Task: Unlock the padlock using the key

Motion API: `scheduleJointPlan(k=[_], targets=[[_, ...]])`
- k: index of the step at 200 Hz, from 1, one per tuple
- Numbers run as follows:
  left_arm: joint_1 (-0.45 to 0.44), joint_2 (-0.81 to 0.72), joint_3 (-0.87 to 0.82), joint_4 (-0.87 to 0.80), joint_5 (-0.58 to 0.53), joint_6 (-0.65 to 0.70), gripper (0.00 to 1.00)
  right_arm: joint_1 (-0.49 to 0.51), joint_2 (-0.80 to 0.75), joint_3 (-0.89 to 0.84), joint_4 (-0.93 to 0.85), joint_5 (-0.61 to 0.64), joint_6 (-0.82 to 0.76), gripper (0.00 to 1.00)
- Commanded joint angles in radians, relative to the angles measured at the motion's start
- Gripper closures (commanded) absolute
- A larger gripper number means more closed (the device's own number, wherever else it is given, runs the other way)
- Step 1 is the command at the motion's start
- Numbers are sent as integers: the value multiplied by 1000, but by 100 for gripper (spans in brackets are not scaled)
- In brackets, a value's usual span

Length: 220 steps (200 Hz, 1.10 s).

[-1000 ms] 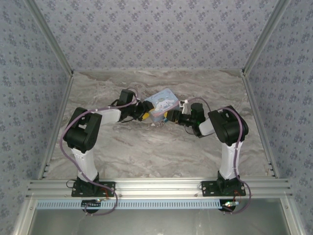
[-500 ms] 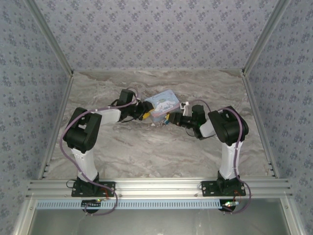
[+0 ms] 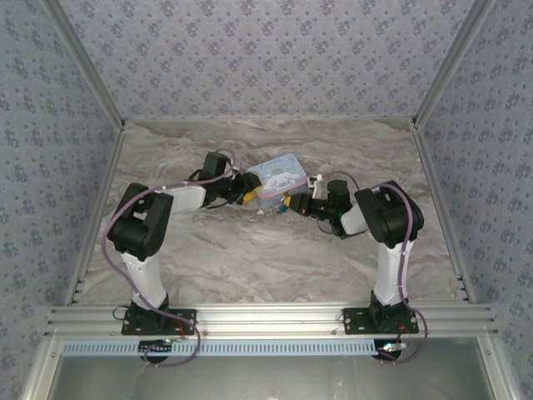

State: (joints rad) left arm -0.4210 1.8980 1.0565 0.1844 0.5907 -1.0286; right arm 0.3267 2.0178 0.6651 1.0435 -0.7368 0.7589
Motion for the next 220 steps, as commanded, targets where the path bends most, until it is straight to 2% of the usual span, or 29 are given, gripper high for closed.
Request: scheduleJointPlan(k=[1, 15, 164, 189, 220], targets=[[4, -10, -33, -57, -28, 19, 51, -2, -30, -9, 13, -4, -17, 98], [7, -12, -39, -58, -29, 21, 51, -4, -37, -13, 12, 6, -15, 100], [24, -31, -77, -61, -35, 36, 51, -64, -125, -98, 96, 126, 120, 100], [29, -34, -76, -67, -38, 39, 49, -77, -158, -113, 56, 121, 104, 100], [44, -32, -75, -70, -38, 42, 48, -77, -249, -133, -76, 116, 30, 100]])
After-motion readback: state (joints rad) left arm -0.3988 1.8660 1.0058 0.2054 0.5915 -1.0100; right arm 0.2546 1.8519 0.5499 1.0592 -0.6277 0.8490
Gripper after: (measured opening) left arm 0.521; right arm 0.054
